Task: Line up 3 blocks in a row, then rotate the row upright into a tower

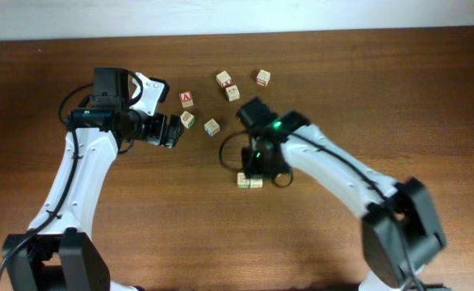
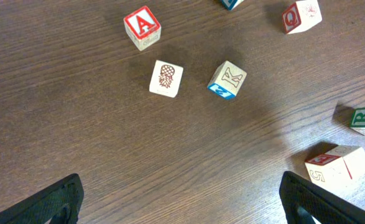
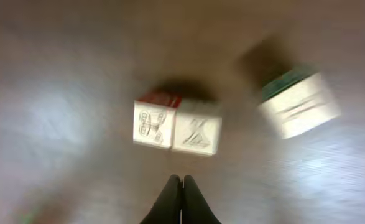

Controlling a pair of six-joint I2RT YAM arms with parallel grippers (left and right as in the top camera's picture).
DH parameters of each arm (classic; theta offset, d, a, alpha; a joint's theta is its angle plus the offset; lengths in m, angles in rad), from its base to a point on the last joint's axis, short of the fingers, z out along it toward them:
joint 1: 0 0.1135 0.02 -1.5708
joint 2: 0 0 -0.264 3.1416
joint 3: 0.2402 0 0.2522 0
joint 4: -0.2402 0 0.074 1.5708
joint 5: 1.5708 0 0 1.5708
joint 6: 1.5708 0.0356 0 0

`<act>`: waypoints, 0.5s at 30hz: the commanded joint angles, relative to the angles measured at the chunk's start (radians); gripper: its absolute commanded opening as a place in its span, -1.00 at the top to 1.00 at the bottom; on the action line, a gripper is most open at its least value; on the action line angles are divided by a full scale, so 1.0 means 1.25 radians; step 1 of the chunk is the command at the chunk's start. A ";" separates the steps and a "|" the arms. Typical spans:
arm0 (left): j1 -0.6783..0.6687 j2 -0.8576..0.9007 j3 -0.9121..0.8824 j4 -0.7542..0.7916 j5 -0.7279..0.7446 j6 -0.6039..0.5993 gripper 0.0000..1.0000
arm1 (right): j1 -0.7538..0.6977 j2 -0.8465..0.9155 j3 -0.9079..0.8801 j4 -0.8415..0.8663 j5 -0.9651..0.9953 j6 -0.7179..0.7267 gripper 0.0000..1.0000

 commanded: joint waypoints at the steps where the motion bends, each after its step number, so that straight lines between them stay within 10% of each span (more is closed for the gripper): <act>1: 0.005 0.004 0.012 0.001 0.011 0.012 -0.98 | -0.094 -0.030 0.014 0.013 0.122 -0.017 0.92; 15: 0.005 0.004 0.012 0.001 0.011 0.012 -0.98 | -0.176 0.141 -0.018 0.112 -0.023 -0.056 0.92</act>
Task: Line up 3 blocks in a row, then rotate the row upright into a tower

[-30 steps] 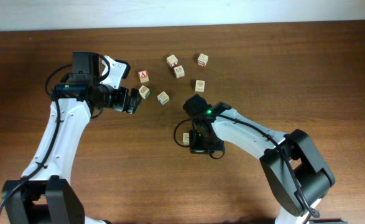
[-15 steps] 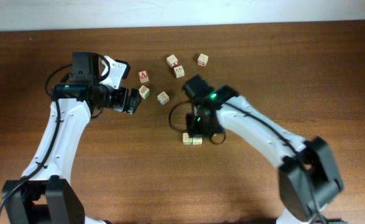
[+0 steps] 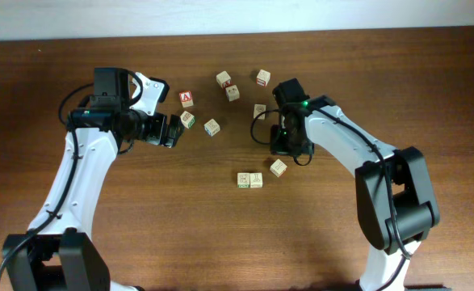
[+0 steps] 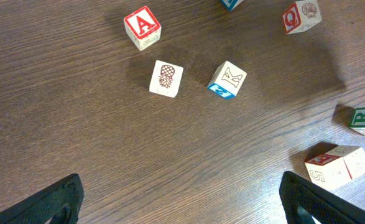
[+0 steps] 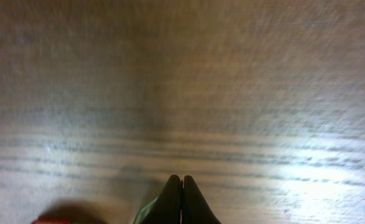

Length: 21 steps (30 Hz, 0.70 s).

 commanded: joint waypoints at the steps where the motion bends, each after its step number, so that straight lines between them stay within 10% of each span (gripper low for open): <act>1: 0.005 0.004 0.012 0.002 0.011 0.012 -0.98 | 0.004 0.007 -0.006 -0.031 -0.049 -0.005 0.92; 21: 0.005 0.004 0.012 0.002 0.011 0.012 -0.98 | 0.068 0.012 -0.006 -0.136 -0.088 0.013 0.92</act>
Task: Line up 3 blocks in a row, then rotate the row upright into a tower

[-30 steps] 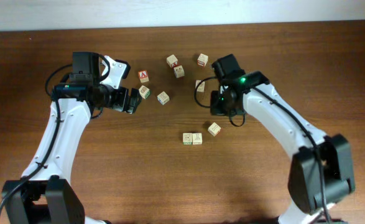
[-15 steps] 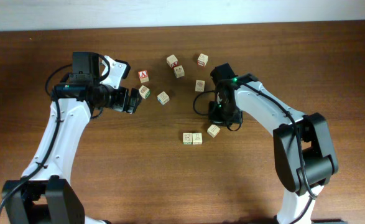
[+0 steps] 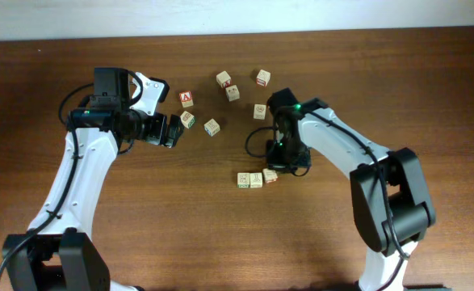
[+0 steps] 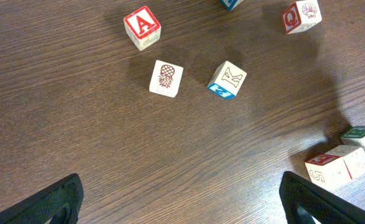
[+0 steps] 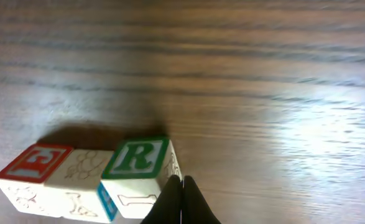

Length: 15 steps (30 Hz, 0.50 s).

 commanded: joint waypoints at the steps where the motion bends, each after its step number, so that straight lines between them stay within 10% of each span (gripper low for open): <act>1: 0.005 0.004 0.012 0.002 0.011 0.012 -0.98 | 0.028 0.011 -0.006 -0.004 -0.009 0.006 0.92; 15: 0.005 0.004 0.012 0.002 0.011 0.012 -0.98 | 0.019 0.010 0.036 0.120 0.039 0.002 0.92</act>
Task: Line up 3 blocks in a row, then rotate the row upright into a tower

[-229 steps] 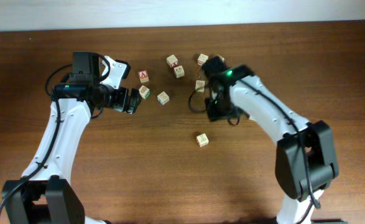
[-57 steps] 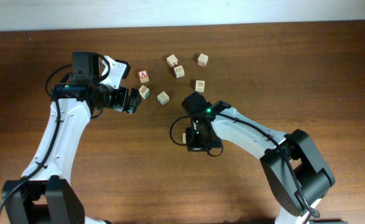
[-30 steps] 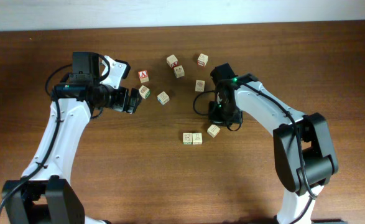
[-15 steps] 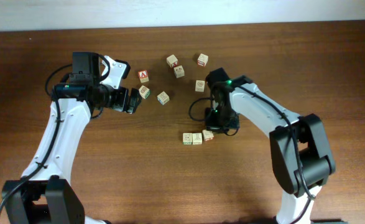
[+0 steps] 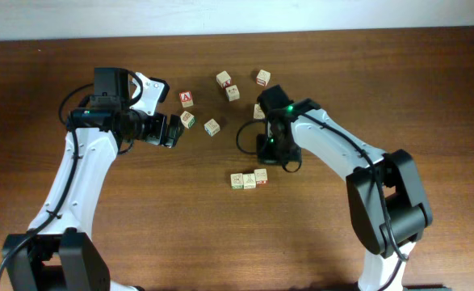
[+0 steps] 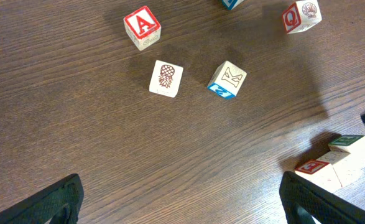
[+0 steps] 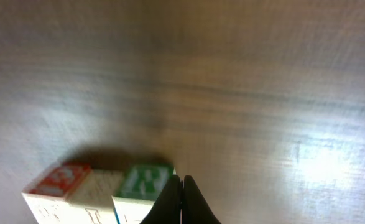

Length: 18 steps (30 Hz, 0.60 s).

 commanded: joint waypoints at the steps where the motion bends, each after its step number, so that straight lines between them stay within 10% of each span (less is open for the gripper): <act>1: 0.005 0.004 0.012 0.002 0.011 0.012 -0.98 | 0.001 0.010 0.015 0.046 0.019 0.002 0.92; 18: 0.005 0.004 0.012 0.002 0.011 0.012 -0.98 | 0.037 0.012 -0.059 0.104 -0.033 0.038 0.92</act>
